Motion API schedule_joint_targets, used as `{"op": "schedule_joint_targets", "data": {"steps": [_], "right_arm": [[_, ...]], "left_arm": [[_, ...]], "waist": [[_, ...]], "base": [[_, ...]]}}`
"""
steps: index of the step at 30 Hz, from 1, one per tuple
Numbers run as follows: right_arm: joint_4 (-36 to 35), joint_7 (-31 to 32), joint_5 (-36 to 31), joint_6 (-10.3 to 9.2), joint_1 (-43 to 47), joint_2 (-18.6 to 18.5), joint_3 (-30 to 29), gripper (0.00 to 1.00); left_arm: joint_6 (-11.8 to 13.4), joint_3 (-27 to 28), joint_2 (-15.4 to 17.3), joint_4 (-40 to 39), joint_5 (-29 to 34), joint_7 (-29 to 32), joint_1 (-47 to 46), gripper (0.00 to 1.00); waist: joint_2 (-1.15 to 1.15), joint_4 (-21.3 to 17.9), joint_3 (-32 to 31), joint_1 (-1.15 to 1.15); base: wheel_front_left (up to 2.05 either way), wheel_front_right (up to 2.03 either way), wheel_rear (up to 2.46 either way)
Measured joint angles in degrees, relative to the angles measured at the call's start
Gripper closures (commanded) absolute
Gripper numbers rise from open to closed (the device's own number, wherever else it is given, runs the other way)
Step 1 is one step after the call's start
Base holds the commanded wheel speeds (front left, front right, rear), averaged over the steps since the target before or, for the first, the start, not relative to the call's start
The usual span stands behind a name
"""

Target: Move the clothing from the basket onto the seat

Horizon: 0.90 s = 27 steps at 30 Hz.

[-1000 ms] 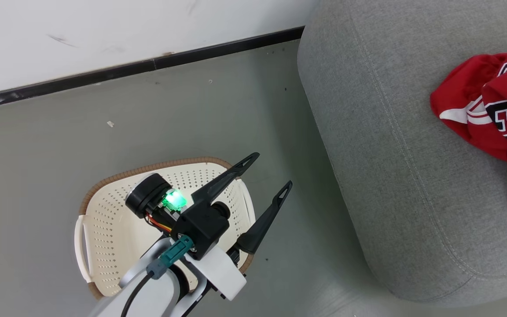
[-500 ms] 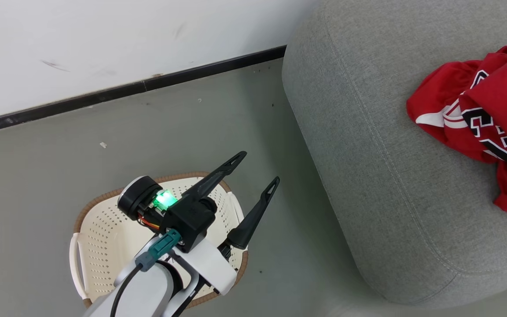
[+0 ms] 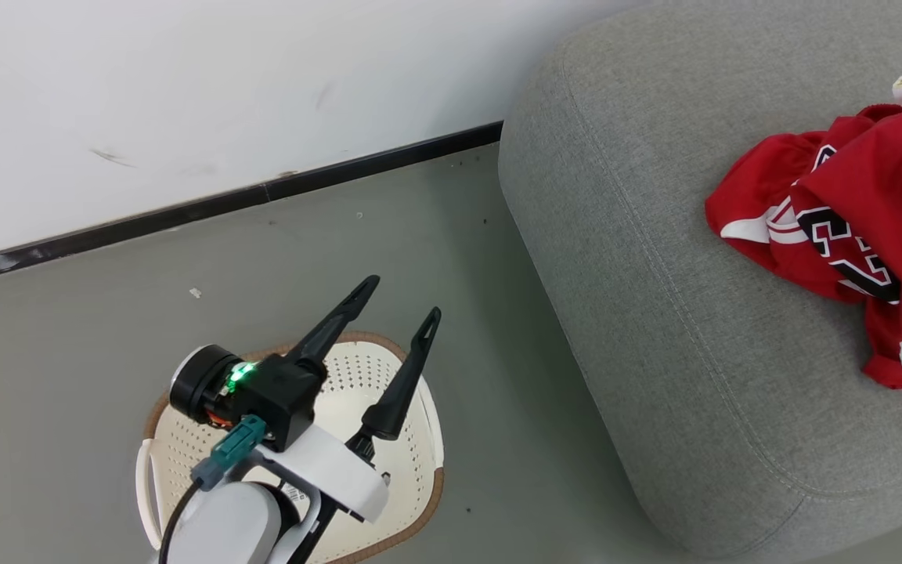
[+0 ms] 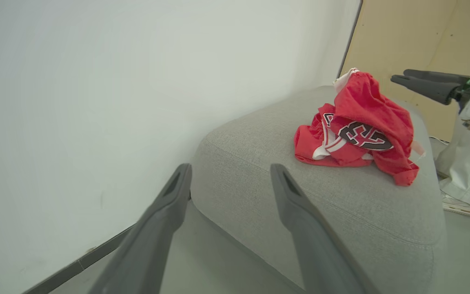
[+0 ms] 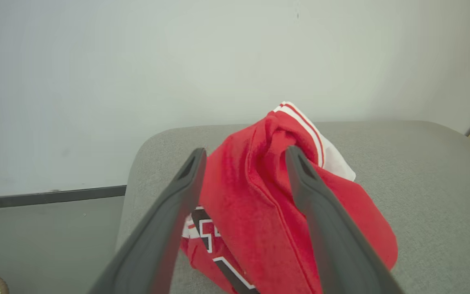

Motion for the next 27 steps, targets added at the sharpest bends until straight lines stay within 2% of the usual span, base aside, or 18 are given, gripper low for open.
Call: {"op": "schedule_joint_targets", "data": {"steps": [6,18,27], "right_arm": [[-3.39,-0.02,0.00,0.00,0.30,2.45,2.63,0.00],[-7.65,-0.14,0.01,0.00,2.78,8.46,10.81,0.00],[-8.51,-0.14,-0.86,0.00,5.35,11.96,11.94,0.00]], "left_arm": [[1.41,2.66,-0.10,1.64,-1.65,-1.26,1.88,0.00],[6.98,10.22,-0.38,4.47,-4.22,-5.95,7.17,0.00],[10.39,14.46,0.30,6.69,-4.65,-7.57,11.02,0.00]], "waist": [[0.00,0.83,-1.56,0.00],[0.00,4.63,-4.76,0.00],[0.00,7.87,-7.19,0.00]], "base": [[0.00,0.00,0.00],[0.00,0.00,0.00],[0.00,0.00,0.00]]}}
